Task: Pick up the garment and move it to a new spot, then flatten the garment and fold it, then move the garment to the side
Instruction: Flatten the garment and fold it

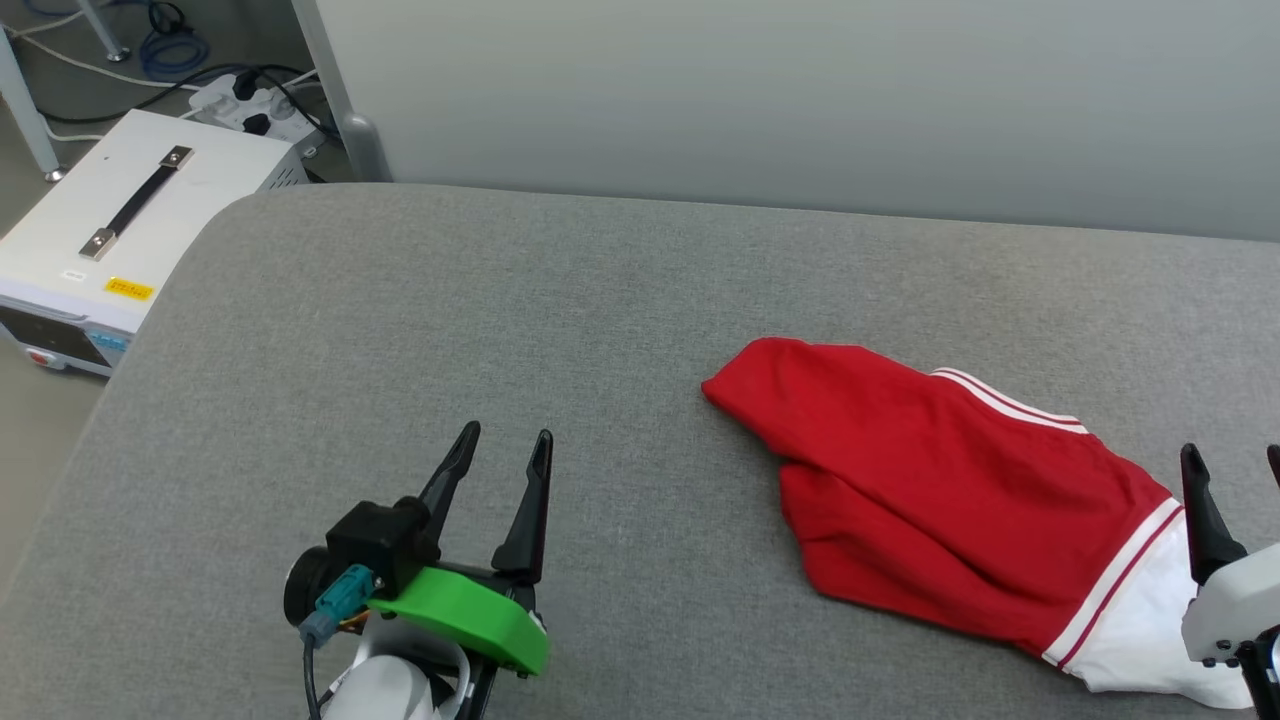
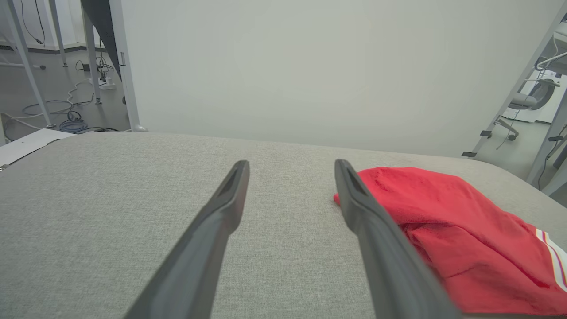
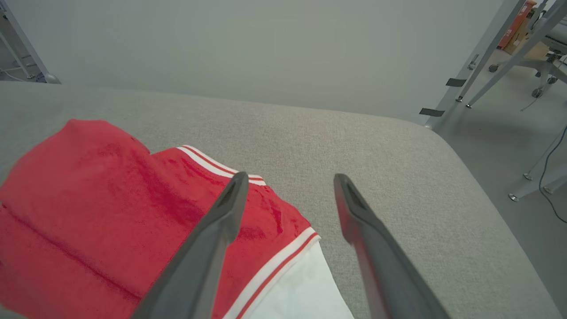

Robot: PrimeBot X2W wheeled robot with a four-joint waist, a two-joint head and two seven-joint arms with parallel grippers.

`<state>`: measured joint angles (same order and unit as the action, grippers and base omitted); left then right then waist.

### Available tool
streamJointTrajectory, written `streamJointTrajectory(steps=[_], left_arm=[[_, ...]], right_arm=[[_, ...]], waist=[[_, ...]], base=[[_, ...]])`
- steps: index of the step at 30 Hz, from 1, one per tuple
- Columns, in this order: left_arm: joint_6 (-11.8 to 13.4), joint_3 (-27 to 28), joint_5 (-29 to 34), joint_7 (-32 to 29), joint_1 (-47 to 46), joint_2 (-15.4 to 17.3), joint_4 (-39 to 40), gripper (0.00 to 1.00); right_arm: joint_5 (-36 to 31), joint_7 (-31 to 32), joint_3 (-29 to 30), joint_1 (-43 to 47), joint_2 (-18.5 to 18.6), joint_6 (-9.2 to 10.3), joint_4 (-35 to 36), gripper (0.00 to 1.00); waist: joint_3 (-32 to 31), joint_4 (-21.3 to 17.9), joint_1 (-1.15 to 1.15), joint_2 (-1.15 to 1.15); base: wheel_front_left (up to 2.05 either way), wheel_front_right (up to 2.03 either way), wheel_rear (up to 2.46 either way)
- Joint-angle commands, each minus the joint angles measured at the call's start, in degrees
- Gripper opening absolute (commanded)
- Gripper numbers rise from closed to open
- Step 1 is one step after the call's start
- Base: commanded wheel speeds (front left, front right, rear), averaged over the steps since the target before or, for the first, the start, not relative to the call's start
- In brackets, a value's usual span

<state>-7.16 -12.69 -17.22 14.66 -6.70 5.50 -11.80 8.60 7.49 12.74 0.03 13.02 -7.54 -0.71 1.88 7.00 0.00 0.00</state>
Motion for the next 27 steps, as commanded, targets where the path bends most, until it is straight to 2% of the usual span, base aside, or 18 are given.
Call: streamJointTrajectory(steps=[1,8,11,16,23,27], left_arm=[[-0.3,-0.3,-0.6,0.3,0.9,-0.2,0.5,1.0],[-0.3,-2.6,-1.5,0.3,1.4,-0.7,2.3,1.0],[-0.3,-3.3,-1.9,0.3,1.2,-0.7,3.9,1.0],[-0.3,-7.3,-3.3,0.0,-1.8,1.2,2.4,1.0],[-0.3,-13.0,-7.8,-9.8,-14.8,4.3,0.0,1.0],[-0.3,-17.2,-12.5,-21.0,-25.4,6.7,-3.1,1.0]], right_arm=[[0.5,-2.3,-0.4,0.8,-1.0,0.05,1.7,1.0],[0.1,-10.4,-3.3,4.4,-6.2,0.05,6.9,1.0],[-0.3,-12.0,-4.1,4.5,-7.0,0.05,7.8,1.0],[-0.2,-13.3,-4.4,3.5,-7.0,0.05,8.6,1.0],[-0.8,-15.1,-5.0,1.5,-7.9,0.05,10.1,1.0],[-1.4,-16.1,-5.9,0.0,-8.7,0.05,9.6,1.0]], waist=[[-0.7,-0.8,0.0,0.0],[-0.2,-2.2,0.0,0.0],[0.8,-3.1,0.0,0.0],[3.0,-4.8,0.0,0.0],[8.1,-8.9,0.0,0.0],[11.5,-11.7,0.0,0.0]], base=[[0.0,0.0,0.0],[0.0,0.0,0.0],[0.0,0.0,0.0],[0.0,0.0,0.0],[0.0,0.0,0.0],[0.0,0.0,0.0]])
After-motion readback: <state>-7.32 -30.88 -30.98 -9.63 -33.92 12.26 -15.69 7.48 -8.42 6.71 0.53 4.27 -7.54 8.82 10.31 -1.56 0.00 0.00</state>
